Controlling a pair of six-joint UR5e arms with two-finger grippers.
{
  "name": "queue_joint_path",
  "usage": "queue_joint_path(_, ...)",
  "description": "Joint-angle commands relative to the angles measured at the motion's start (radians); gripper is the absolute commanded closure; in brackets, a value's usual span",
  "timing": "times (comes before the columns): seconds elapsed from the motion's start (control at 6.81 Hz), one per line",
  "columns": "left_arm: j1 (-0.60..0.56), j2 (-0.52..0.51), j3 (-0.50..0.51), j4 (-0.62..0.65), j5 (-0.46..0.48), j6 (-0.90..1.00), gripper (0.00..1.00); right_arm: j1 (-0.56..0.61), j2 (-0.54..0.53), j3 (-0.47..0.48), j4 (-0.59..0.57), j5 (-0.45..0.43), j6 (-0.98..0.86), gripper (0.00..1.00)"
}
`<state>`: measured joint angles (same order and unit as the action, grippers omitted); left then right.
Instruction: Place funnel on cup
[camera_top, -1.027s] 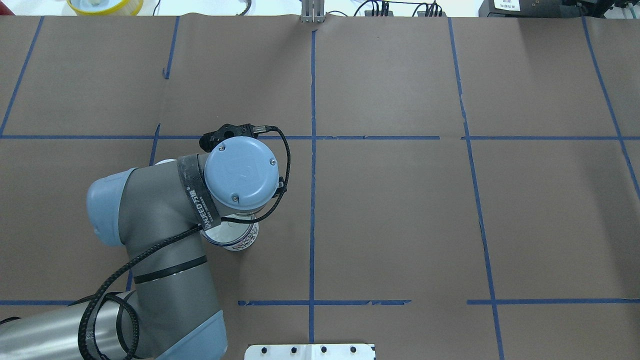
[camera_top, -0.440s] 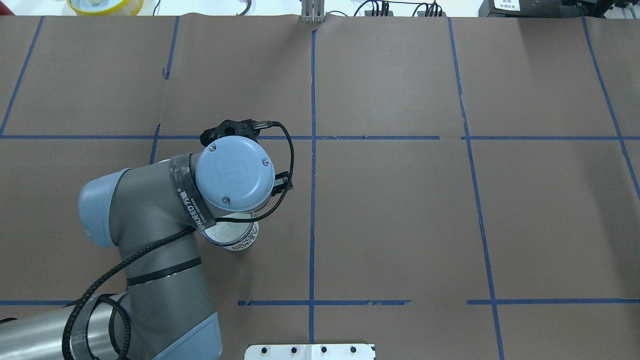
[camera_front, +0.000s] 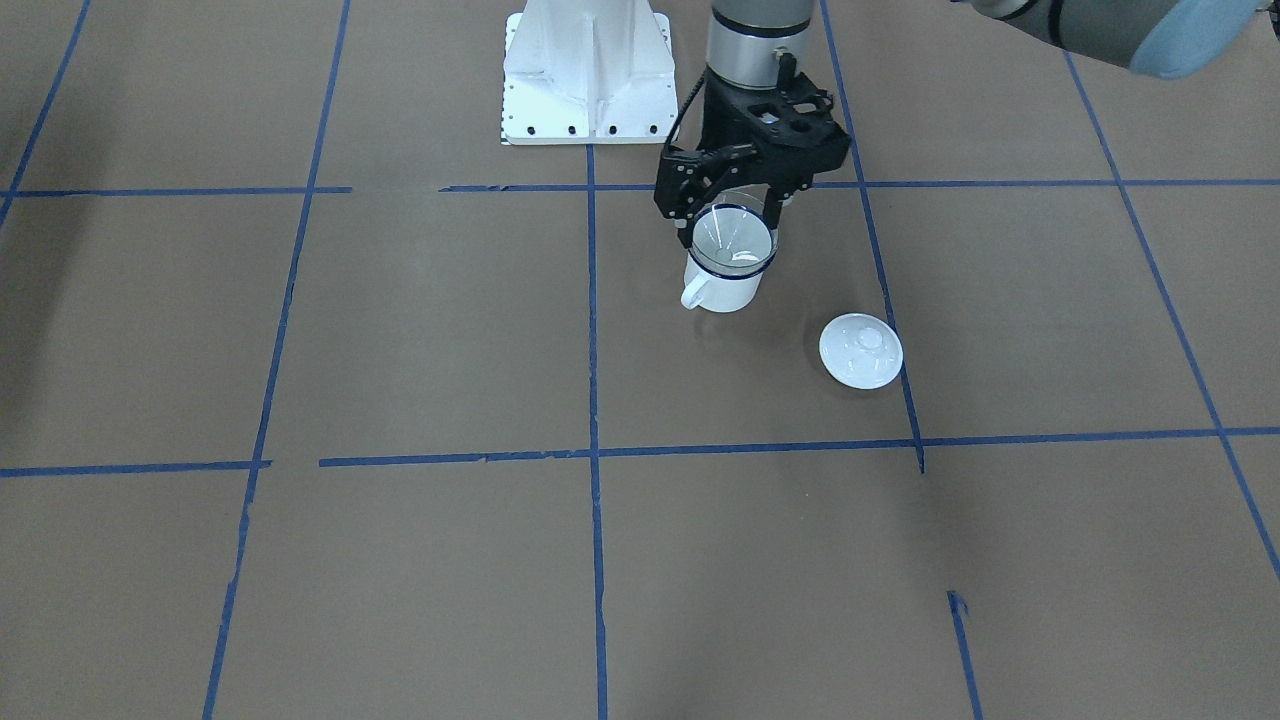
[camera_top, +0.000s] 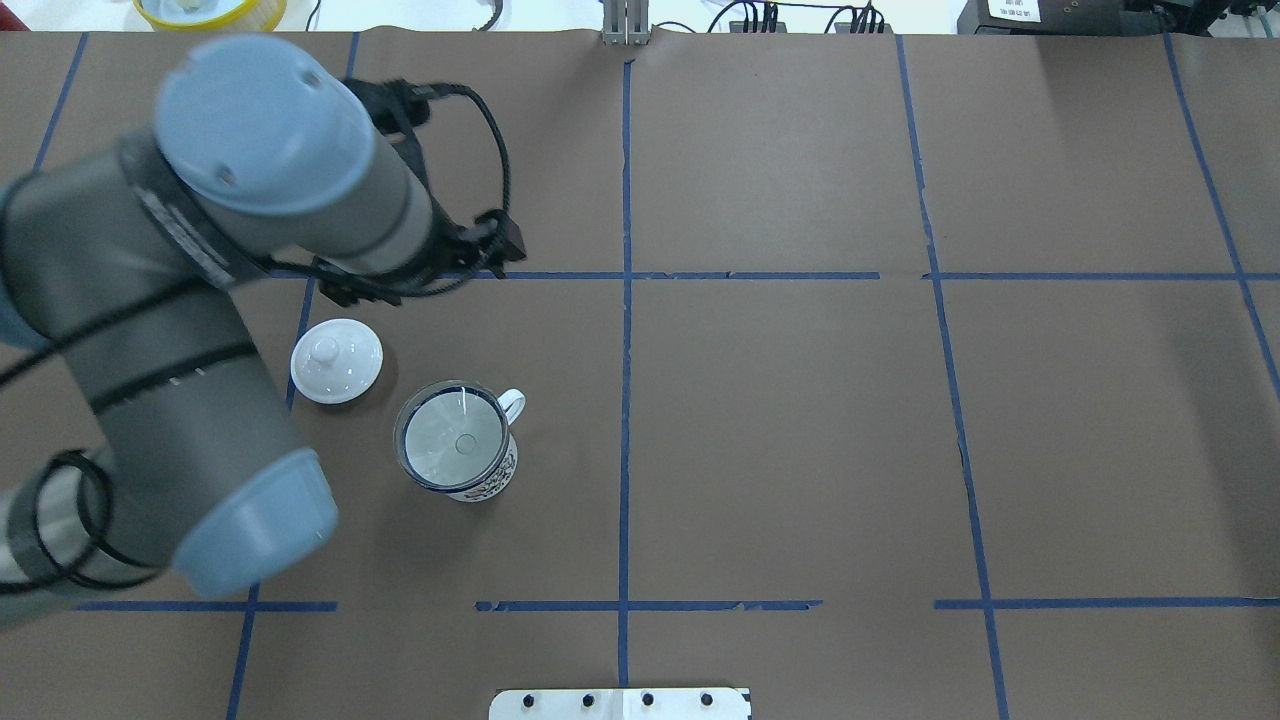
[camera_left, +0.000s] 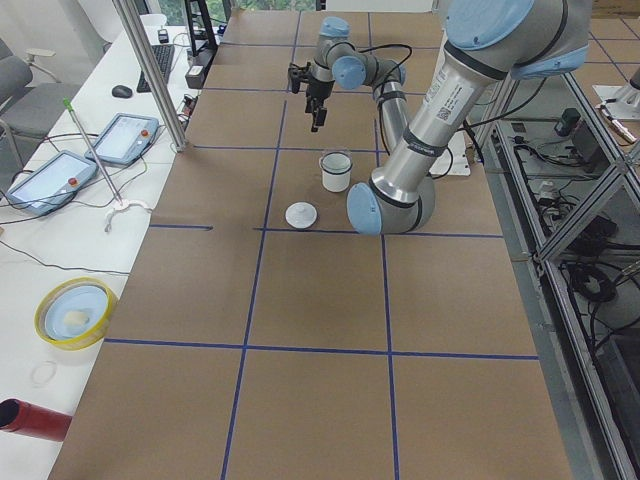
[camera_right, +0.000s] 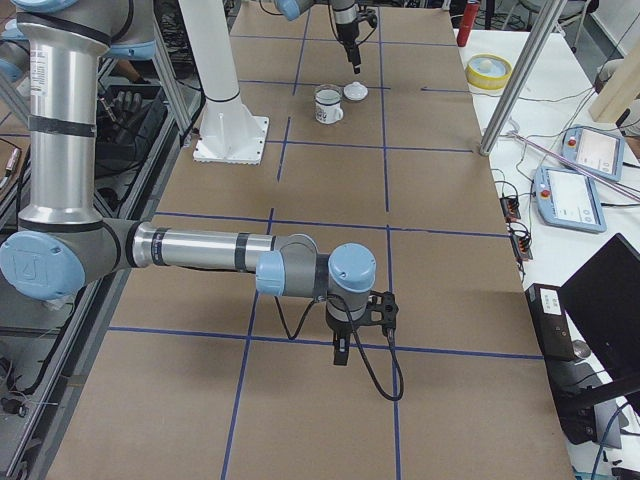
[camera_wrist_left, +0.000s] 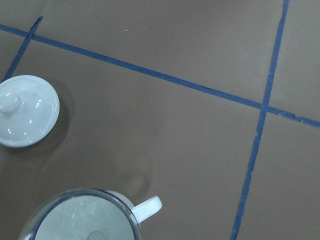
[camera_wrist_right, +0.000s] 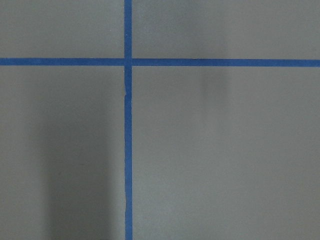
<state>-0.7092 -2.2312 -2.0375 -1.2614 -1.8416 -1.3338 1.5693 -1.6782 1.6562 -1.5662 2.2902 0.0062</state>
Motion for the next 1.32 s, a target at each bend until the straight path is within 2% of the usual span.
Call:
queue_joint_path(0.0,-0.306,0.159,-0.037,0.0,-0.204,0.406,0.0,0.0,0.0,-0.001,0.0,0.0,0.0,0.0)
queue_joint_path(0.15,-0.438,0.296,-0.029,-0.006,-0.276,0.723,0.0,0.0,0.0,-0.001,0.0,0.0,0.0,0.0)
queue_joint_path(0.29,-0.557,0.368,0.021,-0.004,-0.325,0.977,0.0,0.0,0.0,-0.001,0.0,0.0,0.0,0.0)
queue_joint_path(0.59,-0.82,0.412,0.331,-0.053,-0.354,1.428,0.0,0.0,0.0,0.0,0.0,0.0,0.0,0.0)
queue_joint_path(0.73,-0.916,0.413,0.518,-0.153,-0.354,1.519,0.0,0.0,0.0,0.0,0.0,0.0,0.0,0.0)
queue_joint_path(0.88,-0.965,0.482,0.627,-0.29,-0.354,1.545,0.0,0.0,0.0,0.0,0.0,0.0,0.0,0.0)
queue_joint_path(1.03,-0.966,0.568,0.626,-0.385,-0.358,1.533,0.0,0.0,0.0,0.0,0.0,0.0,0.0,0.0)
queue_joint_path(1.17,-0.966,0.587,0.625,-0.371,-0.41,1.526,0.0,0.0,0.0,0.0,0.0,0.0,0.0,0.0)
